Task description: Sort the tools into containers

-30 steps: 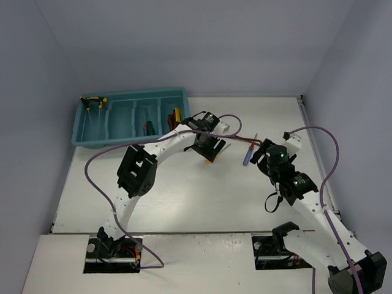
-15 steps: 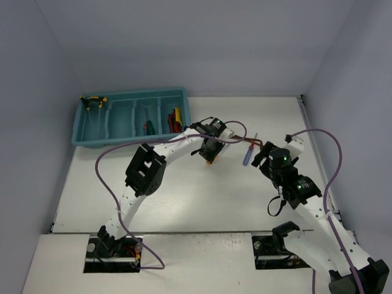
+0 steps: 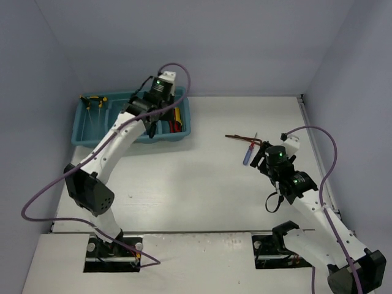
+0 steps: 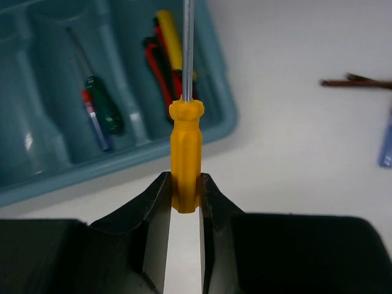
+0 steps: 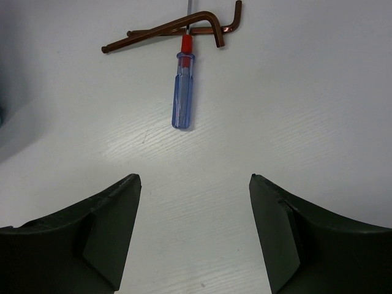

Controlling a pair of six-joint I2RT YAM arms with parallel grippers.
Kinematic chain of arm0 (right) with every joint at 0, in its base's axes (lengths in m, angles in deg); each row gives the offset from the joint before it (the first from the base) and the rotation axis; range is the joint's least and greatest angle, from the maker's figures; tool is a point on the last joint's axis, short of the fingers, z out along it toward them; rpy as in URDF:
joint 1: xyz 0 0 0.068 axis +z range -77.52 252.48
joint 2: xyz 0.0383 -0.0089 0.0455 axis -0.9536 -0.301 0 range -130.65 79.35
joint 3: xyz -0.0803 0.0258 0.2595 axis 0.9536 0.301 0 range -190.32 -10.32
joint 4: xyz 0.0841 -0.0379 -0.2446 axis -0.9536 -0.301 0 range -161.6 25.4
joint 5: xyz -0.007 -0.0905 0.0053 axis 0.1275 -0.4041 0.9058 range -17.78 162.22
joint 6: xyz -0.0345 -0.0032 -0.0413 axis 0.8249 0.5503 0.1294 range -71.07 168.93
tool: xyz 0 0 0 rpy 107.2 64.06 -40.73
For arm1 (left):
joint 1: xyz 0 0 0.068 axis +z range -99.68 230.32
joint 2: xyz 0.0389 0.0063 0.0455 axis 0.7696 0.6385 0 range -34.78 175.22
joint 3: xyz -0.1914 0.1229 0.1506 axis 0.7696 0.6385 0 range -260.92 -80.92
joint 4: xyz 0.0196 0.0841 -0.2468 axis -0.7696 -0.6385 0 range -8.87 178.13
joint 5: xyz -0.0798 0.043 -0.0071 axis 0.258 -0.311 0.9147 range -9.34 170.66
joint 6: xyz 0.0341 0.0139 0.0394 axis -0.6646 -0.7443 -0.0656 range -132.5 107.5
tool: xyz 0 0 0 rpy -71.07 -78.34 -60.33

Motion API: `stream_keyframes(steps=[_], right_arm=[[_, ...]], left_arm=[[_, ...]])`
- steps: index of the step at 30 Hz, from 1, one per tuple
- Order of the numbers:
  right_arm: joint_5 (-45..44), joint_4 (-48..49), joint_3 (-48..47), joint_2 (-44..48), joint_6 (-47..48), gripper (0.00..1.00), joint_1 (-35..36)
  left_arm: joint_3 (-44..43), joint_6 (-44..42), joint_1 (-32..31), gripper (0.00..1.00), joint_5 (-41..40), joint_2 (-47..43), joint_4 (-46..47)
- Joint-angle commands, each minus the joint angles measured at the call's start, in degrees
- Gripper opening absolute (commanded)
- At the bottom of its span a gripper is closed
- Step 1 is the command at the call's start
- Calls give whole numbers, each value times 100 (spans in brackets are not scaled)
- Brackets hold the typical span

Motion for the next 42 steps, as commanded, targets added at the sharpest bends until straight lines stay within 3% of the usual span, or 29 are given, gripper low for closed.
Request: stream_keyframes(steps=[1,6,11,17,20,26,32,42], right_arm=[[3,139,-336,-246,88,69,-42],[94,148,-320,-568,60,69,-44],[141,156,-344,-924,76,69,-50],[160,165,-382,-1407,132,69,-51],[242,223,-498,-1899,161,68,-51],[266,734,-816,-2808,278,64,-68],[129,1037,-1585,-4189,490,53,-170],[54,1182,-1951,-5398,424,39,-395]], left_arm=[[-294,285,763,0,-190,702,-18],[-1030,186,1248,1,74,1472,-114],[-1527,193,1593,10,-46,2150,-340],[-1647,105,1726,62,54,2163,-335],[-1481,126,1682,71,358,1803,-331],[-583,255,1413,73,871,501,-318],[637,196,676,73,1230,-844,-308],[1944,409,562,73,1172,-2447,-326]])
